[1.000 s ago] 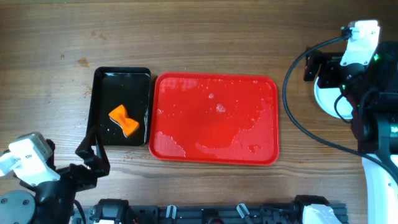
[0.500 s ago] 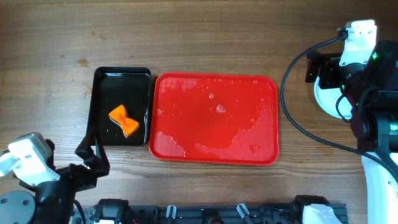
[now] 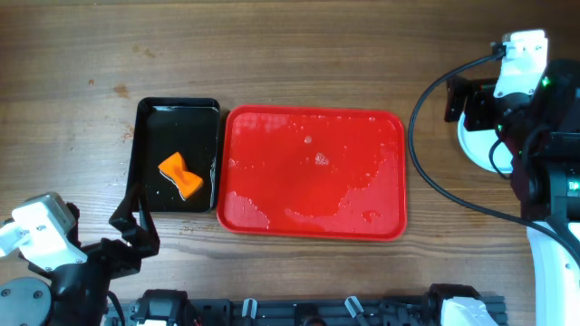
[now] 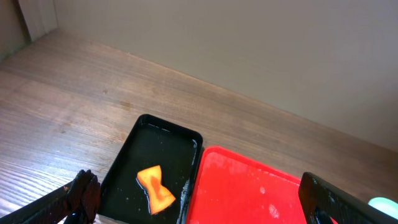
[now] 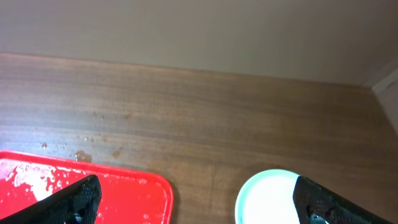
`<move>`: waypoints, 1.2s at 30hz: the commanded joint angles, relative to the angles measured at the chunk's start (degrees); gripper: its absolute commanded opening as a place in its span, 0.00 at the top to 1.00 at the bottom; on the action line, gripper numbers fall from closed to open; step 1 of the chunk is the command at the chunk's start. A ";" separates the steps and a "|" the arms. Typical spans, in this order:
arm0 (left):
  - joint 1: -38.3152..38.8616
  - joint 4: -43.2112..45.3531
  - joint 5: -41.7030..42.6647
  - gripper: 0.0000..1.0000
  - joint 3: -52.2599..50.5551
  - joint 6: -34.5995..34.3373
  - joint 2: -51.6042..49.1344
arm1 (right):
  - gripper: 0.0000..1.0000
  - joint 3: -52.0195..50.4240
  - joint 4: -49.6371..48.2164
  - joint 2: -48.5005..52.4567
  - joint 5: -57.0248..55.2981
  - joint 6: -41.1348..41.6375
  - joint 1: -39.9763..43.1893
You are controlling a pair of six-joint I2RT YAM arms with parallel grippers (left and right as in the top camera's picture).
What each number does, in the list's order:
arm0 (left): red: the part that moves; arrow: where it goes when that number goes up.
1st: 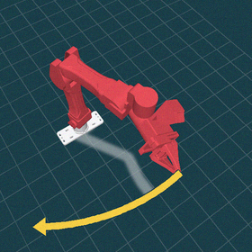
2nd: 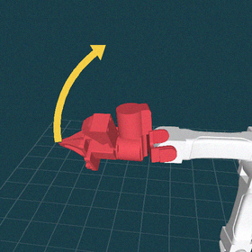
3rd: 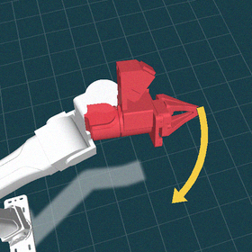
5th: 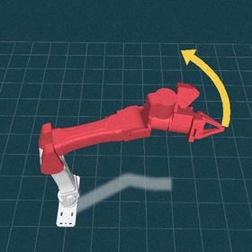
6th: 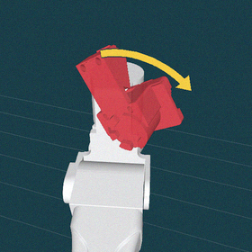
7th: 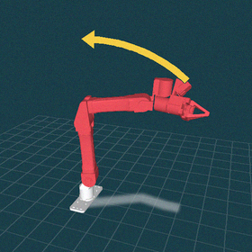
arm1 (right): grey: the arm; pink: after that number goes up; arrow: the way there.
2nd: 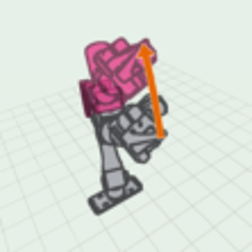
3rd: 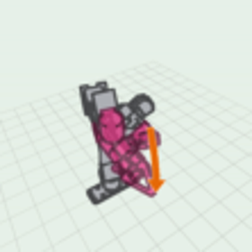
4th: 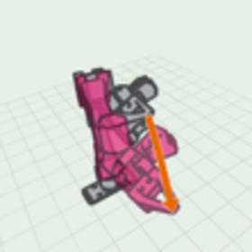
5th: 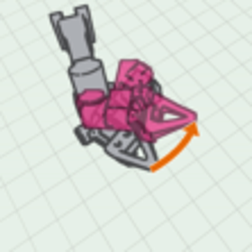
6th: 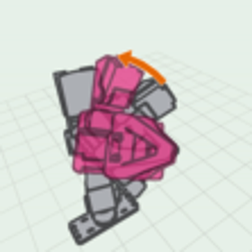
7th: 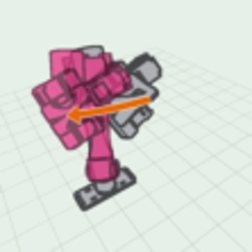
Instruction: Clean dirty plates on tray and stack at the side
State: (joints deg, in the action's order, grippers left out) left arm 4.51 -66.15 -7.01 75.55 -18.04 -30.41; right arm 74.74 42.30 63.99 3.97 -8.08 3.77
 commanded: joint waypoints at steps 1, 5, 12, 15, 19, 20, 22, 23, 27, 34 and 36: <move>0.26 0.26 -0.57 0.00 0.37 1.16 -0.02 | 0.00 1.11 4.13 -0.68 -0.70 -0.76 -0.17; 0.26 0.26 -0.57 0.00 0.37 1.16 -0.02 | 0.00 1.11 5.55 -0.68 2.82 -0.72 -0.17; 0.26 0.26 -0.57 0.00 0.37 1.14 -0.02 | 0.00 1.11 3.48 -0.66 9.97 -0.76 -0.17; 0.26 0.28 -0.57 0.00 0.37 1.14 -0.02 | 0.00 1.11 1.25 -0.68 11.08 -0.74 -0.17; 0.26 0.26 -0.57 0.00 0.37 1.16 -0.02 | 0.00 1.11 1.29 -0.68 11.23 -0.72 -0.17; 0.26 0.26 -0.55 0.00 0.37 1.16 -0.02 | 0.00 1.11 1.27 -0.68 11.72 -0.76 -0.17; 0.26 0.26 -0.57 0.00 0.37 1.14 -0.02 | 0.00 1.11 1.25 -0.68 11.89 -0.76 -0.17; 0.26 0.26 -0.57 0.00 0.37 1.16 -0.02 | 0.00 1.11 1.25 -0.66 12.07 -0.81 -0.17; 0.26 0.26 -0.57 0.00 0.37 1.16 -0.02 | 0.00 1.11 0.72 -2.03 12.02 -0.83 -0.17; 0.26 0.26 -0.57 0.00 0.37 1.14 -0.02 | 0.00 0.90 -4.66 -12.98 12.00 -1.01 -0.17; 0.26 0.26 -0.57 0.00 0.37 1.14 -0.02 | 0.00 0.87 -4.59 -17.35 11.13 -1.51 -0.17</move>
State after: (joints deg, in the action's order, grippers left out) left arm 4.51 -66.04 -7.03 75.55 -18.04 -30.41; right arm 74.74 37.95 50.89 14.98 -8.27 3.77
